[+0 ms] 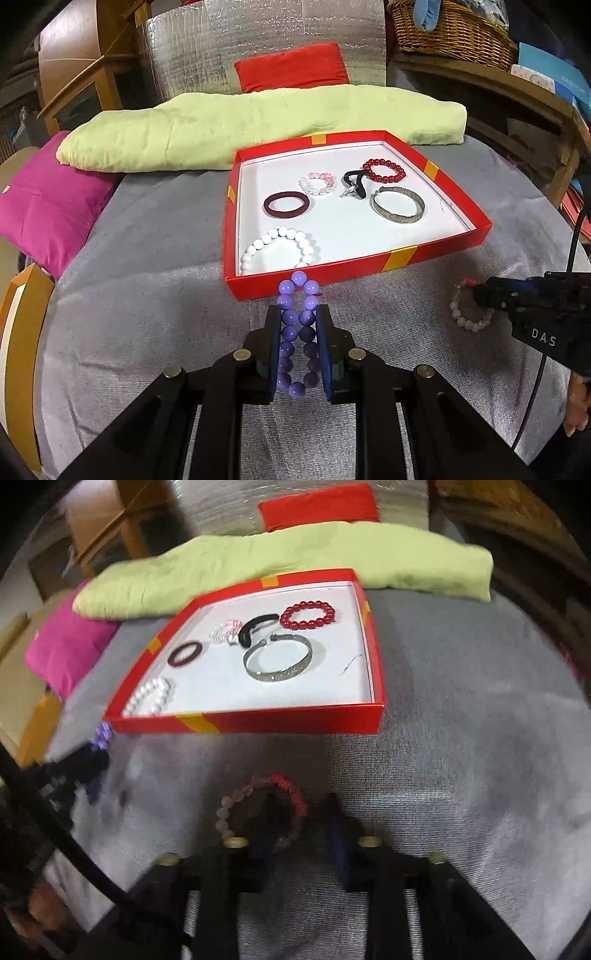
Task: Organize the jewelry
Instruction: 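Lift the purple bracelet with the left tool while the right tool holds the pink-white bracelet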
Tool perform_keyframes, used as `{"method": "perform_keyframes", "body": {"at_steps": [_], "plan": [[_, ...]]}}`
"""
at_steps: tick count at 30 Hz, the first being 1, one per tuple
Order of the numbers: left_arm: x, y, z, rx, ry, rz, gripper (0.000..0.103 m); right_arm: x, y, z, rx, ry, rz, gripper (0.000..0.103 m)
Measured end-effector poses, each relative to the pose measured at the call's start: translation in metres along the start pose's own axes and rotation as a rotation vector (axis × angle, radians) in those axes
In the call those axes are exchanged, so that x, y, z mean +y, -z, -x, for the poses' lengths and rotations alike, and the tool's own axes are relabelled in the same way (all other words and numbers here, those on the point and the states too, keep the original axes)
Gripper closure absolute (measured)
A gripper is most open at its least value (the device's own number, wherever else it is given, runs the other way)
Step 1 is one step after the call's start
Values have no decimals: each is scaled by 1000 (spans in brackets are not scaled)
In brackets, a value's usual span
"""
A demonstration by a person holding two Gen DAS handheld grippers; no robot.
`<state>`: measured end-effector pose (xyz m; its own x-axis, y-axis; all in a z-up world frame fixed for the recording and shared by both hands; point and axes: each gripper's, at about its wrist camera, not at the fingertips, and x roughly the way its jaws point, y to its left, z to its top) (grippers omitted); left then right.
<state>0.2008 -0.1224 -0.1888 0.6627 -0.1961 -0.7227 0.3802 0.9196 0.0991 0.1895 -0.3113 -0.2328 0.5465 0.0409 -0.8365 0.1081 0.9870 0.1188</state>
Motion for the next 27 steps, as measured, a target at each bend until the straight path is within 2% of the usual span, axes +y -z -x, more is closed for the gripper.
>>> {"method": "perform_keyframes", "body": {"at_steps": [2, 12, 27], "plan": [[1, 0, 0, 0, -2, 4, 83, 2, 0, 1, -3, -2, 7, 96], [2, -1, 2, -13, -13, 8, 83, 7, -3, 17, -48, -82, -24, 96], [2, -2, 2, -16, -60, 9, 83, -9, -3, 21, -24, -159, -103, 96]]}}
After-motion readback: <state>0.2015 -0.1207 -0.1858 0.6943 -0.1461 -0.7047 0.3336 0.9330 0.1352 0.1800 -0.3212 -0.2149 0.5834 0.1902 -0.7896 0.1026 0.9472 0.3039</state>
